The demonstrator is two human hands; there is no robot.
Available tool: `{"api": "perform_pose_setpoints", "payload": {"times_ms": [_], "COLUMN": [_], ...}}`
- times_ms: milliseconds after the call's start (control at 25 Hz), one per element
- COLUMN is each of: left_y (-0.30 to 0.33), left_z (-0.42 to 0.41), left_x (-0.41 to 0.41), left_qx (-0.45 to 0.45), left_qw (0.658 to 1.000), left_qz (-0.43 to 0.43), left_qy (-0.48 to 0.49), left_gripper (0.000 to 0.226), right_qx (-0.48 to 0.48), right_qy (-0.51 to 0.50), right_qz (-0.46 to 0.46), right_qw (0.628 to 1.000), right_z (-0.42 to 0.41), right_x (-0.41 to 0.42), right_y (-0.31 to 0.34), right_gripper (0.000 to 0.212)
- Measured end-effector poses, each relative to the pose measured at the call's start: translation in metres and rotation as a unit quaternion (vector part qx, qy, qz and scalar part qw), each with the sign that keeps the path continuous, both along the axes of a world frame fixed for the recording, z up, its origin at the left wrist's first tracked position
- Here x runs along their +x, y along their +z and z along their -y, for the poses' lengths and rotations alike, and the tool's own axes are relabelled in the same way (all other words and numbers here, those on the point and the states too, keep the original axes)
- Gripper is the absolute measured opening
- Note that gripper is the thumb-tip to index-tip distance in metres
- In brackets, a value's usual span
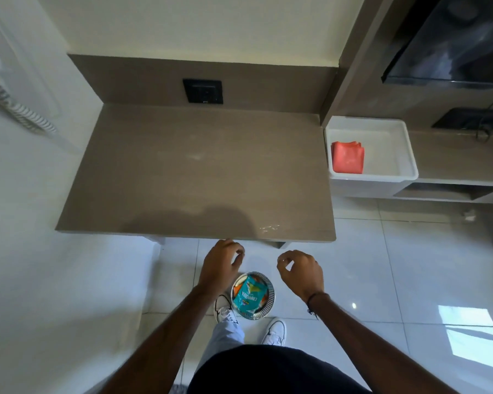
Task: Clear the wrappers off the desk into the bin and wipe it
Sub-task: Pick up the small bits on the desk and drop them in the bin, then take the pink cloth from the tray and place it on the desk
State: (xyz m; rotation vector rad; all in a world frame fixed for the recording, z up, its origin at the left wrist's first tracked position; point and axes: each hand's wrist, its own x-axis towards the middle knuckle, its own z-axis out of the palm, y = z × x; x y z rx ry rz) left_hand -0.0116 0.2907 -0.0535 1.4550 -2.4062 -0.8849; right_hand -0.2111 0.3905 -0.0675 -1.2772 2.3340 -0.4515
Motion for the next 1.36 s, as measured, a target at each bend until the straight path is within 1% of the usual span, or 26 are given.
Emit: {"api": "perform_pose_setpoints", "payload": {"times_ms": [80, 160, 280, 320, 400, 480, 520, 640, 760, 840, 920, 1000, 1080, 1120, 1160, 1200, 1240, 1280, 1360], "left_y": [0.011, 0.022, 0.035, 0.039, 0.048, 0.050, 0.049, 0.040, 0.027, 0.017, 0.007, -0.005, -0.015, -0.020, -0.025, -0.028, -0.030, -0.030, -0.022], "left_z": [0.023, 0.049, 0.084, 0.094, 0.112, 0.131, 0.139, 0.159, 0.177, 0.191, 0.205, 0.218, 0.228, 0.231, 0.233, 0.235, 0.235, 0.235, 0.231], "left_x": [-0.014, -0.036, -0.080, -0.097, -0.137, -0.180, -0.202, -0.275, -0.343, -0.389, -0.424, -0.448, -0.460, -0.463, -0.466, -0.466, -0.464, -0.460, -0.441], "left_qx": [-0.011, 0.003, 0.004, -0.002, 0.008, 0.011, 0.009, -0.001, -0.049, -0.055, -0.059, -0.085, -0.098, -0.096, -0.097, -0.104, -0.108, -0.100, -0.055], "left_qw": [0.999, 0.997, 0.993, 0.992, 0.990, 0.989, 0.988, 0.984, 0.973, 0.966, 0.953, 0.923, 0.892, 0.883, 0.880, 0.886, 0.898, 0.914, 0.952], "left_qz": [-0.029, -0.063, -0.095, -0.104, -0.093, -0.050, -0.027, 0.026, 0.086, 0.120, 0.176, 0.259, 0.324, 0.340, 0.343, 0.327, 0.295, 0.251, 0.141], "left_qy": [-0.024, -0.050, -0.067, -0.073, -0.101, -0.138, -0.153, -0.178, -0.210, -0.224, -0.239, -0.272, -0.300, -0.309, -0.314, -0.313, -0.309, -0.301, -0.267], "left_gripper": [0.010, 0.009, 0.013, 0.017, 0.036, 0.053, 0.056, 0.049, 0.038, 0.040, 0.052, 0.072, 0.095, 0.102, 0.102, 0.094, 0.081, 0.069, 0.054], "right_qx": [-0.054, -0.105, -0.132, -0.133, -0.141, -0.134, -0.121, -0.072, -0.019, 0.029, 0.083, 0.130, 0.146, 0.141, 0.135, 0.132, 0.132, 0.131, 0.107], "right_qy": [-0.033, -0.067, -0.139, -0.168, -0.214, -0.243, -0.254, -0.267, -0.243, -0.229, -0.231, -0.229, -0.223, -0.229, -0.240, -0.253, -0.267, -0.279, -0.290], "right_qz": [-0.018, -0.028, -0.004, 0.012, 0.048, 0.082, 0.089, 0.098, 0.099, 0.101, 0.133, 0.162, 0.168, 0.174, 0.186, 0.200, 0.220, 0.244, 0.294], "right_qw": [0.998, 0.992, 0.981, 0.977, 0.965, 0.957, 0.956, 0.956, 0.965, 0.968, 0.960, 0.951, 0.949, 0.947, 0.943, 0.937, 0.929, 0.920, 0.904], "right_z": [0.016, 0.035, 0.067, 0.078, 0.100, 0.118, 0.125, 0.146, 0.172, 0.190, 0.206, 0.218, 0.226, 0.229, 0.231, 0.231, 0.231, 0.229, 0.221], "right_x": [-0.006, -0.018, -0.052, -0.065, -0.100, -0.139, -0.160, -0.228, -0.284, -0.317, -0.342, -0.359, -0.368, -0.371, -0.375, -0.377, -0.380, -0.383, -0.383], "right_y": [0.015, 0.031, 0.052, 0.058, 0.066, 0.069, 0.068, 0.057, 0.040, 0.026, 0.013, 0.000, -0.012, -0.017, -0.022, -0.025, -0.024, -0.022, -0.011], "right_gripper": [0.014, 0.012, 0.013, 0.015, 0.017, 0.022, 0.025, 0.036, 0.044, 0.046, 0.052, 0.054, 0.058, 0.062, 0.064, 0.063, 0.061, 0.058, 0.051]}}
